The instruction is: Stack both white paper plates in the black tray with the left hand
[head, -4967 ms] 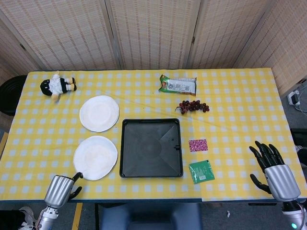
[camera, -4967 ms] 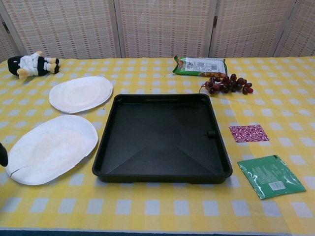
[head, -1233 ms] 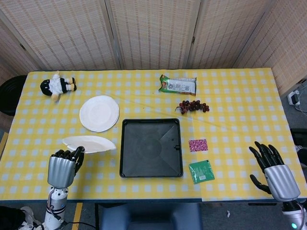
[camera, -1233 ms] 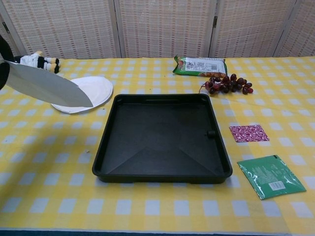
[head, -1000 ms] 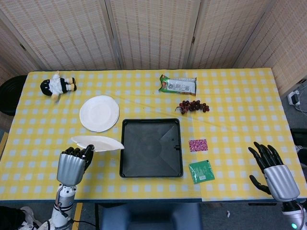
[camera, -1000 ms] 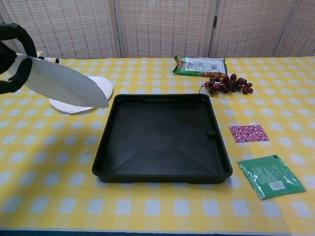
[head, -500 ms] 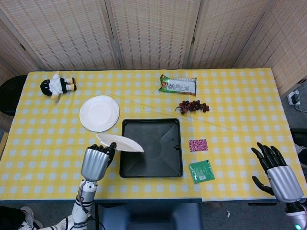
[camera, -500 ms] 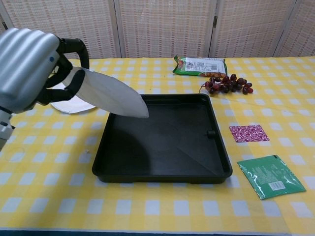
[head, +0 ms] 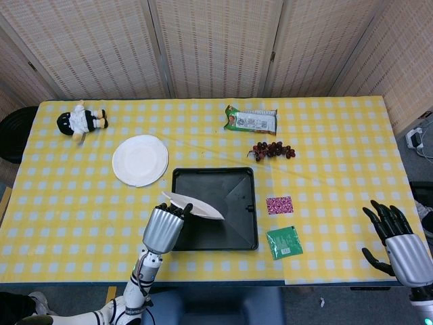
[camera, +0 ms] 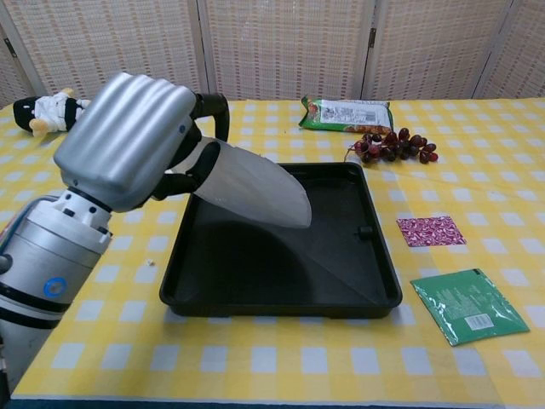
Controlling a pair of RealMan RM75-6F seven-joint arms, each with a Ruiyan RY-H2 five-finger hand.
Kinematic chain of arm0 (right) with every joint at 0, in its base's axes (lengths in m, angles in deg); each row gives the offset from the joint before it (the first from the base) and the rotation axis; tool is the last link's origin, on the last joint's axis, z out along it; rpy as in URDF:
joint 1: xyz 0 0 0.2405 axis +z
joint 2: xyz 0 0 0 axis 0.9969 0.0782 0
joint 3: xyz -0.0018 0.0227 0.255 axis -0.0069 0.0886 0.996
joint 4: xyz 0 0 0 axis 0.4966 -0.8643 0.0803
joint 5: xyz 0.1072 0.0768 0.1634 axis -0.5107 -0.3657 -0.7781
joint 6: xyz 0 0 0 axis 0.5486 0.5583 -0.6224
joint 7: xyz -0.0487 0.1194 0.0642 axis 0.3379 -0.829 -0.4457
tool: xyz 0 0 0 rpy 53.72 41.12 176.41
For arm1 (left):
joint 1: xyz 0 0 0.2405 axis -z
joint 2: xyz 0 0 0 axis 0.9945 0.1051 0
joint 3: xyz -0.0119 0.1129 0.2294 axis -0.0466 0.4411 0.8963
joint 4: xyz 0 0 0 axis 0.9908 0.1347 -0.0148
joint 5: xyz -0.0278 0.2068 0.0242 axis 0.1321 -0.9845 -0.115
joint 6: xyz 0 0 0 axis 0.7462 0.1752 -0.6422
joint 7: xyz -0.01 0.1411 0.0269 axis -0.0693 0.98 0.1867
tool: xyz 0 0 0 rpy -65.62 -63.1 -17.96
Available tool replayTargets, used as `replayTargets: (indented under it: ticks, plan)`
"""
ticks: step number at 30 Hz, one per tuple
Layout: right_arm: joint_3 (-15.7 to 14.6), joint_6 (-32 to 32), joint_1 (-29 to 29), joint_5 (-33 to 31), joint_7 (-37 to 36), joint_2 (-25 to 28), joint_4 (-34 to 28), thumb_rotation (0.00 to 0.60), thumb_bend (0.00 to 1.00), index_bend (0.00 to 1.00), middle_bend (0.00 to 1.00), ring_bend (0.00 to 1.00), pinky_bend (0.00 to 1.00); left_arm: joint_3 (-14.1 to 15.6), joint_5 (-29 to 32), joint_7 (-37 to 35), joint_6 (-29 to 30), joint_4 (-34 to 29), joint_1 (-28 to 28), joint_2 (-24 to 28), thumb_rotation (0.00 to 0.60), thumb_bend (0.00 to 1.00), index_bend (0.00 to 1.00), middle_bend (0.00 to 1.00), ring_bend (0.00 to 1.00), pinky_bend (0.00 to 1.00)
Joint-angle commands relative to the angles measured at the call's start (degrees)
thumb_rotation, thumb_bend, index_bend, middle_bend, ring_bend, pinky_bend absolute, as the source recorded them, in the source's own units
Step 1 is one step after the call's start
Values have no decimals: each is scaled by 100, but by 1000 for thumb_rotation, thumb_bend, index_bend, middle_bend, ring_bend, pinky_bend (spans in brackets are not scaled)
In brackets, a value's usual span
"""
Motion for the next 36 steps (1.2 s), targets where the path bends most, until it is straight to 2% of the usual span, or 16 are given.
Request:
replayTargets:
  ticks: [1,7,18,27,30,34,36]
  plan:
    - [0,-42,-27,2,-41,14,19,600,335,0,0,0,0,71,59,-74,-103,288,82,-229,600,587,664,1000,1000,1000]
    - [11,-70,-51,-21,-105,29,58,600,335,0,0,0,0,242,71,-121,-171,551,101,-347,600,586,663,1000,1000,1000]
    - [6,-118,-80,22,-104,27,55,600,335,0,0,0,0,653,315,101,-681,413,-62,-224,600,586,653,1000,1000,1000]
    - [13,-104,-76,25,-123,29,66,600,335,0,0,0,0,668,589,258,-983,397,-123,-190,600,582,632,1000,1000,1000]
    - [16,-102,-75,28,-108,24,60,600,335,0,0,0,0,647,693,362,-1091,344,-134,-172,600,545,605,1000,1000,1000]
    - [27,-125,-90,12,-114,26,50,600,335,0,0,0,0,642,800,438,-1219,267,-135,-178,600,445,543,1000,1000,1000]
    - [24,-124,-91,22,-110,26,48,600,335,0,0,0,0,606,882,546,-1299,276,-127,-206,600,395,473,1000,1000,1000]
